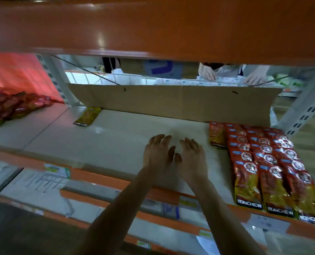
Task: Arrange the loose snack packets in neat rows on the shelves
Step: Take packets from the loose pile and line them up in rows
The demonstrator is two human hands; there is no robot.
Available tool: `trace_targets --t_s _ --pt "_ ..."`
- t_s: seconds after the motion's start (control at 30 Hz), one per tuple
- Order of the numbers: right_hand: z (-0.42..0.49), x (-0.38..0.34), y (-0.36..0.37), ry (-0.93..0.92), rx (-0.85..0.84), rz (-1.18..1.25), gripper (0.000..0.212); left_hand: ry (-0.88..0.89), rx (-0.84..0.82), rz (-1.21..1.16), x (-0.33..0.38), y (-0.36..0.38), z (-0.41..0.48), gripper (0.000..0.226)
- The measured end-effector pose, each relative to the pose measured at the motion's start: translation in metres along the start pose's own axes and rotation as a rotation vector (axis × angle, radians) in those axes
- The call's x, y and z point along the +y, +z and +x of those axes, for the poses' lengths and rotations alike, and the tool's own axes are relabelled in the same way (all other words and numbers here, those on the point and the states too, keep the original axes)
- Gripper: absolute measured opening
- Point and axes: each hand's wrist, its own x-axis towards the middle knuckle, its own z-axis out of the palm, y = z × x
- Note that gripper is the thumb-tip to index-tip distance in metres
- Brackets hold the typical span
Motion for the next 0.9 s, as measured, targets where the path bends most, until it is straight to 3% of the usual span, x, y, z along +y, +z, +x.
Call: trace_targets --t_s 0.5,0.67,0.9 --pt "-0.012 -0.265 0.117 -0.196 -0.087 0.092 0.047 -0.275 0.130 0.024 -0.249 -0.132 -0.088 0.053" --pt "-0.010 -0.329 0.143 -0.282 -0.072 0.130 0.033 -0.346 0.183 0.043 -0.306 -0.158 -0.101 0.053" --pt "0.025 -0.395 0.180 -0.354 -0.086 0.168 0.031 -0.444 0.240 0.055 -0.379 -0.183 -0.095 0.052"
